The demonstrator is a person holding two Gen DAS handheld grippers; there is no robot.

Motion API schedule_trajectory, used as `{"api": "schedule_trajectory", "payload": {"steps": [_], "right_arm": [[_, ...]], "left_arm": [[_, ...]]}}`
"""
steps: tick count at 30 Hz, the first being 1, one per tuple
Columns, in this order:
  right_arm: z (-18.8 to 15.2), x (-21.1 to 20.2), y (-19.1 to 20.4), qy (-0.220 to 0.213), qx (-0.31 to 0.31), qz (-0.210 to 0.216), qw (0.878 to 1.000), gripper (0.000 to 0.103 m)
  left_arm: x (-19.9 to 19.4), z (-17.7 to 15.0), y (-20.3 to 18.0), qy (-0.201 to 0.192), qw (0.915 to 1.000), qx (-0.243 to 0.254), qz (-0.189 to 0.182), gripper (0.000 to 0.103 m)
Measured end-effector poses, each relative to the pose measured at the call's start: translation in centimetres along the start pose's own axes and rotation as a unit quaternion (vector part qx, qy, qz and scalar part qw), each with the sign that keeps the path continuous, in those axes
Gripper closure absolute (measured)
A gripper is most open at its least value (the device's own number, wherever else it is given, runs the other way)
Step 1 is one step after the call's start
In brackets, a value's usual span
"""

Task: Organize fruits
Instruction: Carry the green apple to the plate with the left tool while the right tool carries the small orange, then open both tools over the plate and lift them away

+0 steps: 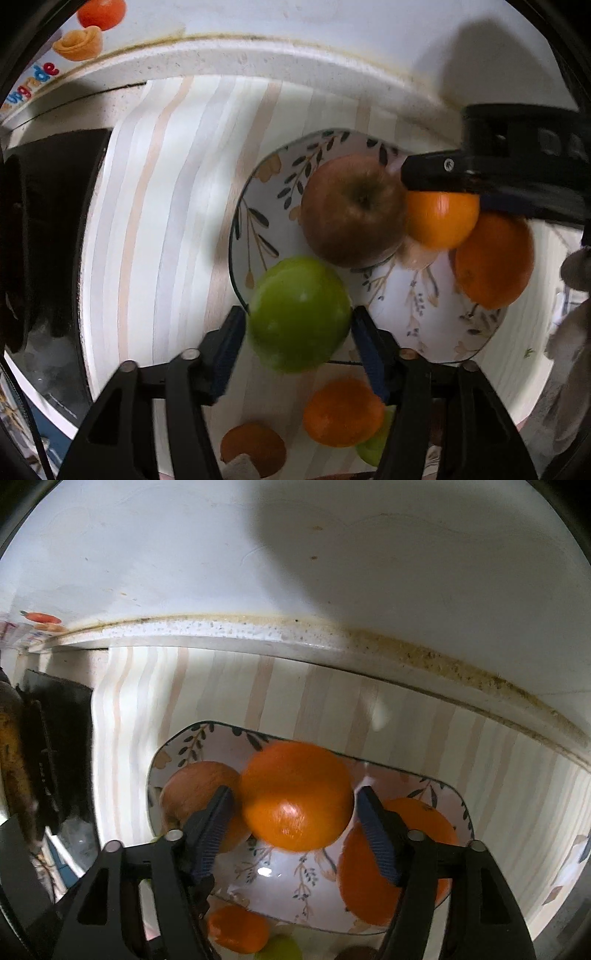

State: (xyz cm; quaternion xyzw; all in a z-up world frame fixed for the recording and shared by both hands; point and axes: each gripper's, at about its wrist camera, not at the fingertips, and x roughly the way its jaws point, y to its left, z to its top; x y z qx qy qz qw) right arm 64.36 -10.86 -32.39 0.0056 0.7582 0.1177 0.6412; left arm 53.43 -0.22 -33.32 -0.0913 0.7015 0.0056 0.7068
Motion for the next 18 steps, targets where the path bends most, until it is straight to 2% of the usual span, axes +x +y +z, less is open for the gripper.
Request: {"api": "schedule_trajectory", "payload": {"steps": [3,10,15,18], "right_arm": [[-0.8,-1.4,-0.1,-0.020,0.000,-0.007,1.000,0.009],[-4.7,-5.5,-1.0,-0.090,0.012,-0.042,0.995,0.009],[-9.5,-7.5,-1.8,-0.131,0.029,-0.069,0.988,0.006],[-12.8,-8.4,-1.9,-0.175,0.037,-0.081,0.981,0.004]], "left_arm": [[-1.5,0.2,0.4,-0.018,0.9998,0.000,0.006,0.016],[-4.3,-0.9,1.3,-0.044,0.9989,-0.001,0.017,0.016],[-7.2,-2.8,2.2,-0.080,0.9963,0.003,0.031,0.016],[-8.7,-4.2,2.0,-0.098,0.9945,0.012,0.034,0.016]]}}
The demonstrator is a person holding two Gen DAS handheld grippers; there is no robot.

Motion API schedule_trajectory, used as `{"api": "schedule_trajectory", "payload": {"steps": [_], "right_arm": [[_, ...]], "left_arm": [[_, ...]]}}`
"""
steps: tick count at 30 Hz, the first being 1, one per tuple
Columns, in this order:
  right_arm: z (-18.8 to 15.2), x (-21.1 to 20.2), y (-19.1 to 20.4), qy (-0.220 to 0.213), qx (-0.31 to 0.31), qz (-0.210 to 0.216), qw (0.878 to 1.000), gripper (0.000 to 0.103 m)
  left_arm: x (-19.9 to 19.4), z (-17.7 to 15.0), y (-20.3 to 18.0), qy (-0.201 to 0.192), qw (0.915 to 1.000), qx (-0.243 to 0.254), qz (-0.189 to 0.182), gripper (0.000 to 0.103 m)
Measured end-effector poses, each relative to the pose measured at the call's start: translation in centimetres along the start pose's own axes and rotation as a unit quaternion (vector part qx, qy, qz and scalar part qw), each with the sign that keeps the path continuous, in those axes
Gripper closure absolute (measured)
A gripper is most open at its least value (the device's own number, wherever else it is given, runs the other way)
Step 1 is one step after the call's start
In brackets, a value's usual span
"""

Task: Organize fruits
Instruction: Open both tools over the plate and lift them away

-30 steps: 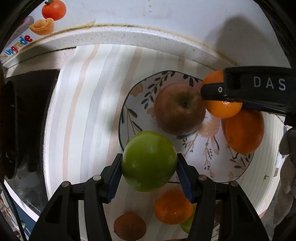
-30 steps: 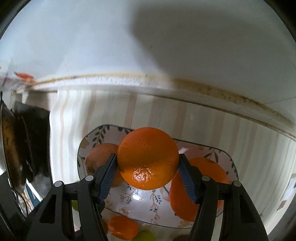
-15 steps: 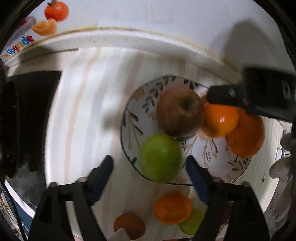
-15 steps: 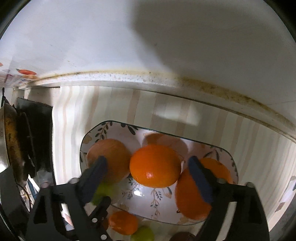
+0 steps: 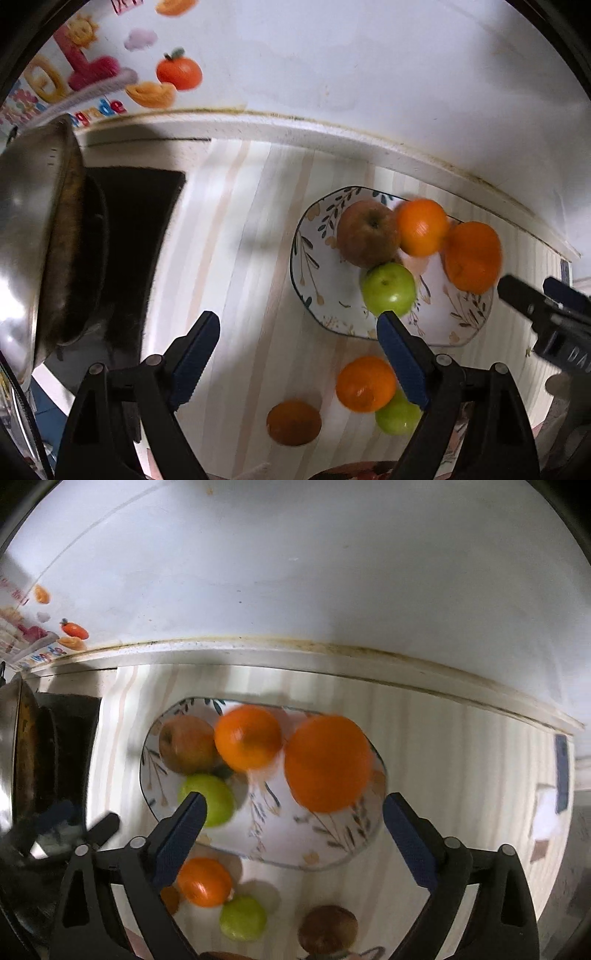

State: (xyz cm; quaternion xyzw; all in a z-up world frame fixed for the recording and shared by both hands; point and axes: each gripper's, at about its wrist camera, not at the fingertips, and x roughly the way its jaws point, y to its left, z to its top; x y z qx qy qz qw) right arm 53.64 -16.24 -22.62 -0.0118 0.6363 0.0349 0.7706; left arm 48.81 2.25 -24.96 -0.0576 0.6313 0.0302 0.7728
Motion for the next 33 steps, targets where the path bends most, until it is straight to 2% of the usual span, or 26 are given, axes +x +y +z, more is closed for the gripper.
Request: {"api": "schedule_trajectory", "payload": {"steps": [8,16,26,33], "right_arm": [[-5.7,-4.1,-0.5,-0.028,0.026,-0.003,0.999,0.004],[-10.0,-9.0,-1.4,-0.068,0.062,-0.004,0.996,0.004],[-15.5,-15.7,-1.2,-0.117,0.090,0.012,0.989,0.004],[-17.4,-18.1,-0.4,-0.135,0.096,0.018,0.986,0.004]], "left_arm": [[-4.6,-3.5,-0.6,-0.044,0.9985,0.032,0.000,0.016],[-9.5,-6.3,-0.9,-0.100,0.9934,0.055,0.008,0.016],[-14.1,-10.0,-0.8,-0.131,0.9893,0.062,-0.019,0.016],[-15.9,-11.6,-0.5,-0.144,0.9871,0.063,-0.032,0.016]]}}
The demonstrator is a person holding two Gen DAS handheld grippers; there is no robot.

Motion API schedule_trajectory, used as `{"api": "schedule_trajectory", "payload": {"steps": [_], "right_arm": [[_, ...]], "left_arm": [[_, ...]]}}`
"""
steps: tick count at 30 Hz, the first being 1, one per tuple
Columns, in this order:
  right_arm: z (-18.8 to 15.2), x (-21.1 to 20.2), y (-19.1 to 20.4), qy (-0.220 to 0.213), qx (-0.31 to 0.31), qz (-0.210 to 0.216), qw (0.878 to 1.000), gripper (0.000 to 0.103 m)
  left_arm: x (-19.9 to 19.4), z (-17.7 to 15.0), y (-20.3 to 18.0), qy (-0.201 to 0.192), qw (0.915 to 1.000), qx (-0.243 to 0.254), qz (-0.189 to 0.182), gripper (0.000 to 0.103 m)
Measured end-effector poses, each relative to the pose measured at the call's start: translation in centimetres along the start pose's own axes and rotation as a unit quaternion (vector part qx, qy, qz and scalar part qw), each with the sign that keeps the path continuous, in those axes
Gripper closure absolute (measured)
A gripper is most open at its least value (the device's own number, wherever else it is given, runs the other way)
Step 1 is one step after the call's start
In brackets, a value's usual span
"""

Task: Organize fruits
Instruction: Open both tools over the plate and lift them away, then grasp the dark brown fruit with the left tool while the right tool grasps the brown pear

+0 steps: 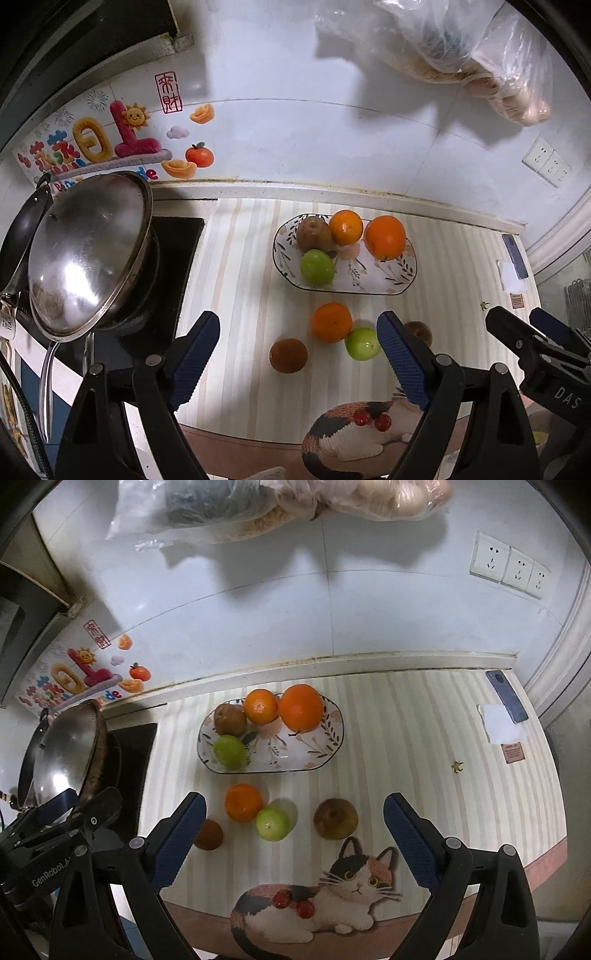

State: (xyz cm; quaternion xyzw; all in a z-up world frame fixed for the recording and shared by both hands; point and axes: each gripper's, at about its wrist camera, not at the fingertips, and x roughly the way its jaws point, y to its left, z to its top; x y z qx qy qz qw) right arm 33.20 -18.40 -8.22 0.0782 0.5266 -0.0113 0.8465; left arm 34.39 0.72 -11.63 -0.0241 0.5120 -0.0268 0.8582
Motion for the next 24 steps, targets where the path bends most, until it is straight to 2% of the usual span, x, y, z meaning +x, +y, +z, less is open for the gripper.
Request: {"api": "schedule_trajectory", "payload": {"steps": [4,6,8,10,13,18,24], "right_arm": [[-0.2,0.1,-0.5,0.005,0.016,0.013,1.000,0.004],[-0.2,0.7,-1.1,0.012,0.026,0.012,1.000,0.004],[-0.2,2.0,-2.1,0.026,0.036,0.010,0.999,0.004],[-0.1,3.5,-3.2,0.039,0.046,0.006,0.998,0.004],[-0.5,7.0,-5.3,0.074,0.064,0.009,0.995,0.004],[-2.0,14.3,-8.7,0.151,0.119,0.028,0.981,0.004],[-3.4,20.1,-10.1,0.196,0.143,0.031,0.970,0.004]], "left_arm": [[0.5,0.0,0.5,0.008,1.0000,-0.005,-0.003,0.015],[1.6,0.0,0.7,0.018,0.9998,-0.003,0.002,0.001],[3.1,-0.1,1.0,0.022,0.9997,0.001,0.013,0.001],[5.2,-0.5,1.3,0.042,0.9990,-0.002,0.018,0.001],[8.9,-1.2,1.6,0.084,0.9964,-0.007,0.006,0.001],[14.9,-2.8,2.0,0.151,0.9881,-0.027,-0.001,0.001],[19.7,-4.3,1.1,0.203,0.9790,-0.014,0.015,0.001]]}}
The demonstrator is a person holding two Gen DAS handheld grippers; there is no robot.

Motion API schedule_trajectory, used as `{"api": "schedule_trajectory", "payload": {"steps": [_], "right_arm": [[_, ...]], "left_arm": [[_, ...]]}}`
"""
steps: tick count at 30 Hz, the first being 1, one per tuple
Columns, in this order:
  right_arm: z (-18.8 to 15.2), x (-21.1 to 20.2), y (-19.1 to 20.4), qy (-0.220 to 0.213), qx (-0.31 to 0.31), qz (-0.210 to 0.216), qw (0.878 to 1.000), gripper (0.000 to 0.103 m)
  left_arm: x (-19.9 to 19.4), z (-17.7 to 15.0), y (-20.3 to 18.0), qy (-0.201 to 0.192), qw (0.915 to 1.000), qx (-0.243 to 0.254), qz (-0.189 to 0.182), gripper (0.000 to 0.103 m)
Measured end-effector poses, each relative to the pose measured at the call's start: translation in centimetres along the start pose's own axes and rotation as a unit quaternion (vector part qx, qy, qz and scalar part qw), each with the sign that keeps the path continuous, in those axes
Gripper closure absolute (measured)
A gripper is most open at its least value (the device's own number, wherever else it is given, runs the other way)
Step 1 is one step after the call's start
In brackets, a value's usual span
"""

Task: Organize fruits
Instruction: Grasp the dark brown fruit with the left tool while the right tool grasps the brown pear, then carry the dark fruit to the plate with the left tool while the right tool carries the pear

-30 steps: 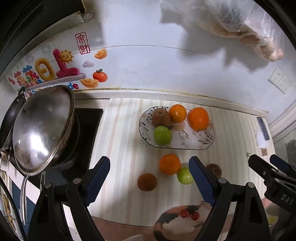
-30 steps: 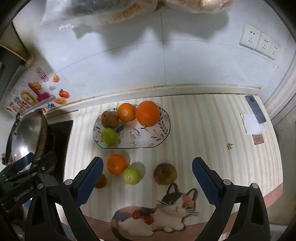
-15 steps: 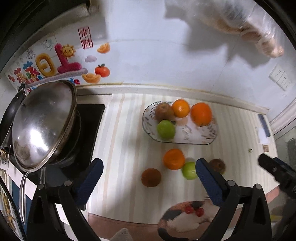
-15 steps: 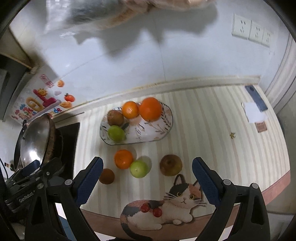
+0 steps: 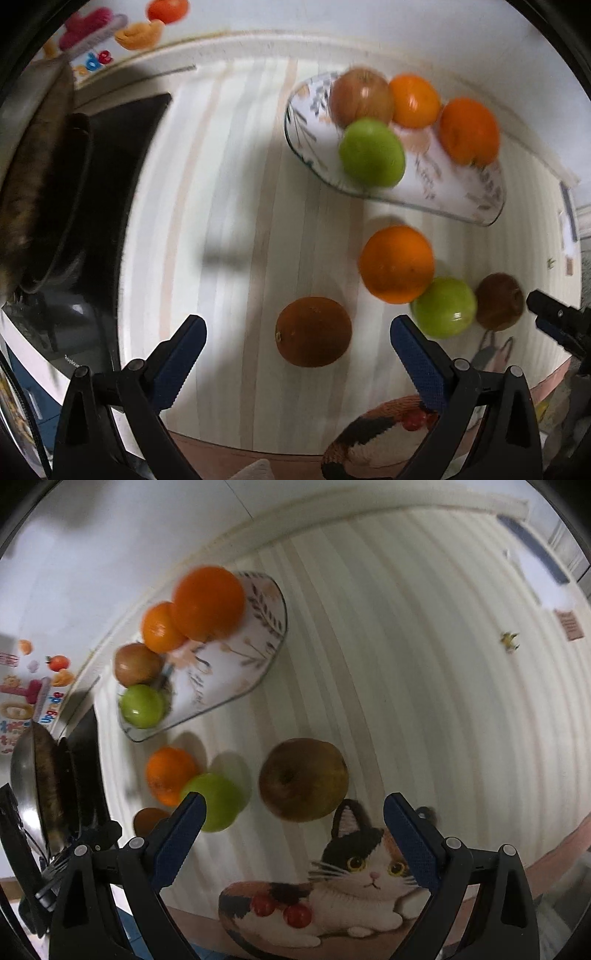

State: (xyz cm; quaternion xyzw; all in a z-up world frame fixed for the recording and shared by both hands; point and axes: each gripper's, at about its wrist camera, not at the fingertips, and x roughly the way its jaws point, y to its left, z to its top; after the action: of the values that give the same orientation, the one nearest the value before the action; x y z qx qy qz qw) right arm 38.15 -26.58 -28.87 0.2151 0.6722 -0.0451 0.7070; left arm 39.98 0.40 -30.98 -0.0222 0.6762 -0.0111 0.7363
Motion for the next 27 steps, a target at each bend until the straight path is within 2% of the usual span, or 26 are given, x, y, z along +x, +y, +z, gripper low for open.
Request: {"api": "schedule_trajectory", "payload": {"steps": [8,10,12,15,22,24,27], "right_arm": [[1.1,3.2,0.3,0.026,-0.006,-0.003,1.000,0.004],[1.2,3.8,0.5,0.031,-0.008,-0.005,0.999,0.004],[1.2,4.2,0.8,0.033,-0.008,-0.004,0.999,0.004],[1.1,4.6,1.2,0.034,-0.011,-0.002,0.999,0.005],[0.9,5.6,2.0,0.034,-0.035,-0.030,0.998,0.022],[0.9,5.7,2.1,0.029,-0.044,-0.033,0.998,0.032],[0.9,5.7,2.3,0.023,-0.046,-0.027,0.998,0.033]], "left_arm": [[3.8,0.6,-1.0,0.047,0.9988,0.005,0.014,0.001],[4.4,0.6,-1.0,0.050,0.9986,0.004,0.015,0.007],[4.9,0.6,-1.0,0.055,0.9984,0.002,0.014,0.021],[5.2,0.5,-0.8,0.055,0.9984,-0.004,0.004,0.050],[4.9,0.5,0.1,0.031,0.9992,-0.015,0.018,0.051],[4.5,0.9,0.5,0.025,0.9994,-0.015,0.018,0.051],[3.6,1.1,0.4,0.013,0.9997,-0.014,0.016,0.051]]}}
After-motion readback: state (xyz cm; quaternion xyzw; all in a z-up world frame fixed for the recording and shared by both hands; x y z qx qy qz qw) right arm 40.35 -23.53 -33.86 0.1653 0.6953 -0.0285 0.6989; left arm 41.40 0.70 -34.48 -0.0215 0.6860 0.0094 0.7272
